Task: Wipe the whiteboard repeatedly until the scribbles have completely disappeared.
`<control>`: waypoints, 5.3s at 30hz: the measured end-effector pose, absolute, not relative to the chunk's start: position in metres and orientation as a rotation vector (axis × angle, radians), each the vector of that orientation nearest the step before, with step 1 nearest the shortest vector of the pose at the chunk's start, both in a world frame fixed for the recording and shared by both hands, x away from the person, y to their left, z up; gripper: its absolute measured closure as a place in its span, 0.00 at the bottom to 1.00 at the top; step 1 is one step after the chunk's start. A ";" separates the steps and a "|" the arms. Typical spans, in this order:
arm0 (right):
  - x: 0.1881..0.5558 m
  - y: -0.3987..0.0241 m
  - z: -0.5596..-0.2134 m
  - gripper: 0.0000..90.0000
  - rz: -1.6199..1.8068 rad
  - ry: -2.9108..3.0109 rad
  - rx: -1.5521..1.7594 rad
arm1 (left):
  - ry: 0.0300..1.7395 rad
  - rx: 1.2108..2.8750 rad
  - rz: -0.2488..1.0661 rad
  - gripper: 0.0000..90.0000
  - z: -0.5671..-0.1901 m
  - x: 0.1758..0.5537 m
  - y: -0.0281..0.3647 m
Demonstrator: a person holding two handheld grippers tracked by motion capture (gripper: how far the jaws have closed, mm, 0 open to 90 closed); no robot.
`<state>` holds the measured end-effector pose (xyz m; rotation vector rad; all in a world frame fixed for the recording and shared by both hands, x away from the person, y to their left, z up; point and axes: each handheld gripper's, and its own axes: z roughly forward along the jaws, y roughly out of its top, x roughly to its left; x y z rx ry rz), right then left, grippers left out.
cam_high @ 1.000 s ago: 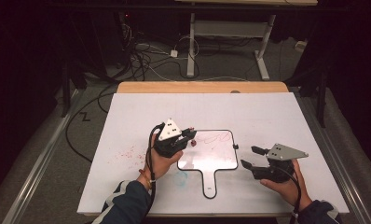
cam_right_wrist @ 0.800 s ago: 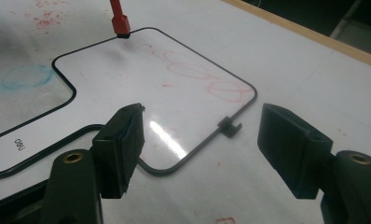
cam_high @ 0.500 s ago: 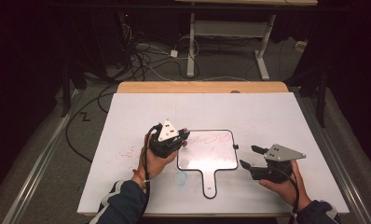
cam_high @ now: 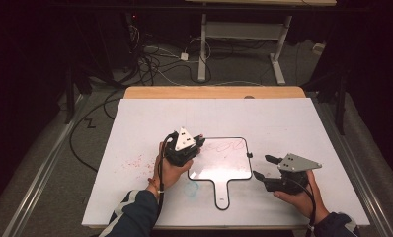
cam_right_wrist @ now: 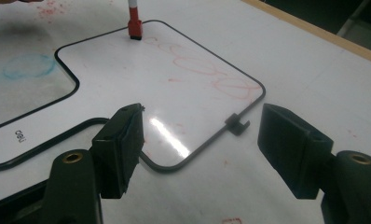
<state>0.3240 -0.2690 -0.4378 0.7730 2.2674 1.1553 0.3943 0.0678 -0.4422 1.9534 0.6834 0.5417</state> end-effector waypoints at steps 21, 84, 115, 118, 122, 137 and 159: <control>0.320 -0.272 -0.438 0.35 1.157 2.271 0.779 | 0.670 1.961 0.459 0.88 -0.441 0.409 0.080; 0.320 -0.275 -0.438 0.34 1.132 2.277 0.802 | 0.710 1.976 0.455 0.88 -0.436 0.419 0.056; 0.319 -0.279 -0.436 0.34 1.118 2.272 0.797 | 0.802 1.938 0.505 0.88 -0.438 0.431 0.052; 0.319 -0.277 -0.437 0.34 1.118 2.279 0.794 | 0.784 1.928 0.478 0.88 -0.438 0.434 0.035; 0.319 -0.277 -0.438 0.34 1.123 2.288 0.781 | 0.764 1.932 0.459 0.88 -0.437 0.438 0.010; 0.318 -0.281 -0.436 0.34 1.125 2.276 0.791 | 0.722 1.974 0.458 0.88 -0.433 0.439 -0.030; 0.319 -0.282 -0.435 0.34 1.118 2.269 0.790 | 0.748 1.959 0.439 0.88 -0.433 0.449 -0.042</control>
